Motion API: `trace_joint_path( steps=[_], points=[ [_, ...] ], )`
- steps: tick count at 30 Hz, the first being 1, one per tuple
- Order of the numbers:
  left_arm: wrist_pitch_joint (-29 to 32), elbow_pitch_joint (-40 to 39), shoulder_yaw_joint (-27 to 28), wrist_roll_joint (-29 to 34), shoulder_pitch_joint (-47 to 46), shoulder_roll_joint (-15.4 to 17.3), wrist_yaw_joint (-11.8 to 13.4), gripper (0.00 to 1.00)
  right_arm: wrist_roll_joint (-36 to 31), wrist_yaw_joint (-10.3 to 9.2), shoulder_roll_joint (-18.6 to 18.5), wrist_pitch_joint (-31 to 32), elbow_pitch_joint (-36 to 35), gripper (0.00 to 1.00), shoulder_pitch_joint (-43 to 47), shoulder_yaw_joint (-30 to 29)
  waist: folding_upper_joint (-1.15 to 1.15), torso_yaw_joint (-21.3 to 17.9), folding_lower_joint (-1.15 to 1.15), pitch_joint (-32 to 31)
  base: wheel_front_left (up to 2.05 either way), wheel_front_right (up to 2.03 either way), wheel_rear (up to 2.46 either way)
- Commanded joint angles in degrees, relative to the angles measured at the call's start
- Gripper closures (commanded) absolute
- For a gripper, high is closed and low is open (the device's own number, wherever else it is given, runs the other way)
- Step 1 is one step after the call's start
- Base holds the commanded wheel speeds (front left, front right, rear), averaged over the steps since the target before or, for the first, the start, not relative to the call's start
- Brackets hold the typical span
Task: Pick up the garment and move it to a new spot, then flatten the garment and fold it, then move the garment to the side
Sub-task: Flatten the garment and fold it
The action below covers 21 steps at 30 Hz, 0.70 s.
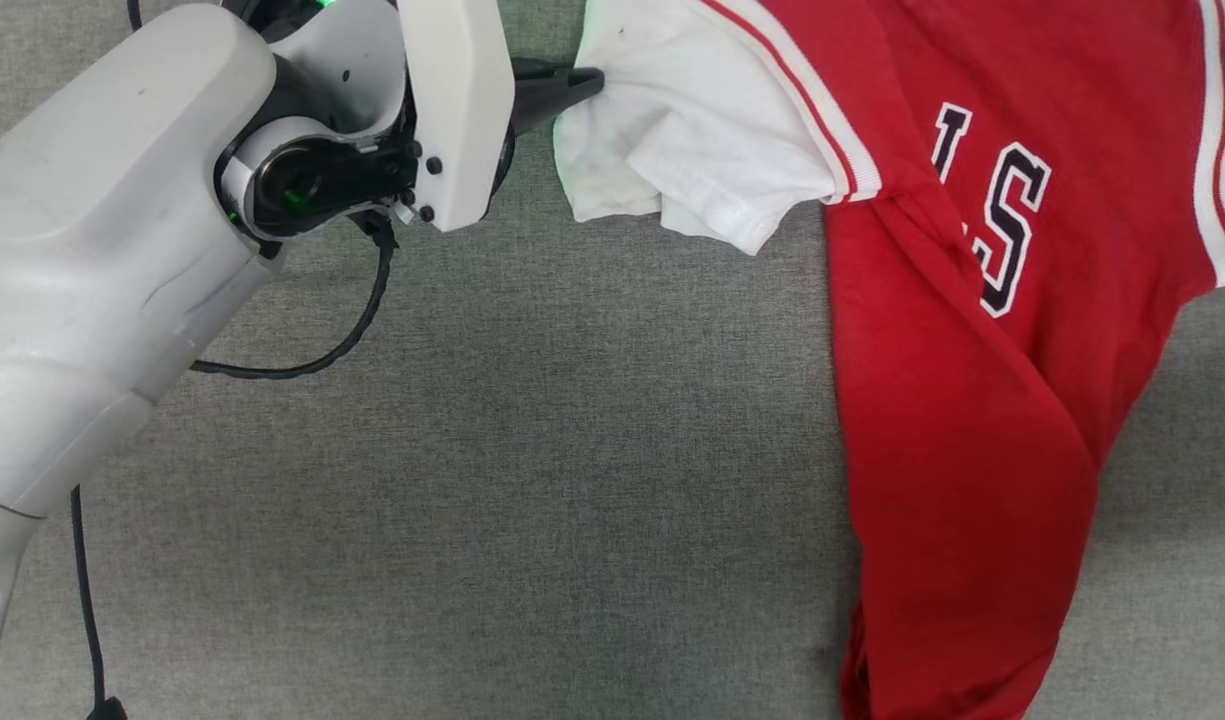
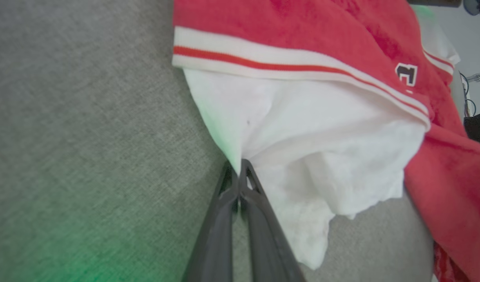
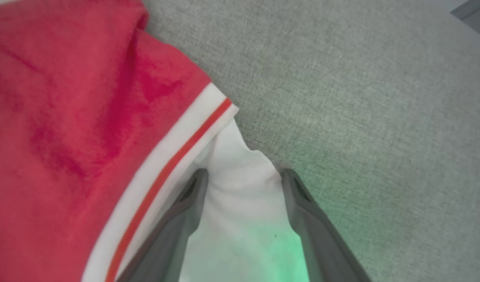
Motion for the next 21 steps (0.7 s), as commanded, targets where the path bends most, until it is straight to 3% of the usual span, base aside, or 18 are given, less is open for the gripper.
trace_joint_path(
  steps=[1,2,9,16,21],
  points=[
    [0.38,1.72,-1.25,0.94,1.43,0.99,0.72,1.00,0.85,0.04,1.54,1.86,0.67,0.77,2.52,3.25,0.00,0.07,0.00,0.26,0.00,0.00,0.00],
    [0.34,1.71,-1.21,0.98,1.27,1.12,0.72,1.00,1.71,0.04,1.37,1.86,0.72,1.00,2.18,3.95,0.00,0.03,0.00,0.38,0.00,0.00,0.00],
    [-1.77,2.02,-0.15,1.05,0.49,0.89,0.17,1.00,6.35,0.02,1.16,-0.87,1.66,1.00,0.08,5.93,0.00,-0.52,0.00,-0.67,0.00,0.00,0.00],
    [-8.38,2.66,2.23,2.16,-0.03,0.98,-0.30,1.00,6.29,0.02,-0.38,-13.08,0.41,1.00,-3.46,4.53,0.00,-1.09,0.00,-3.91,0.00,0.00,0.00],
    [-13.94,4.10,4.32,4.37,-1.87,1.89,0.56,1.00,4.93,0.02,-0.65,-19.70,3.34,1.00,-6.00,2.38,0.00,-1.26,0.00,-4.88,0.00,0.00,0.00]
  ],
)
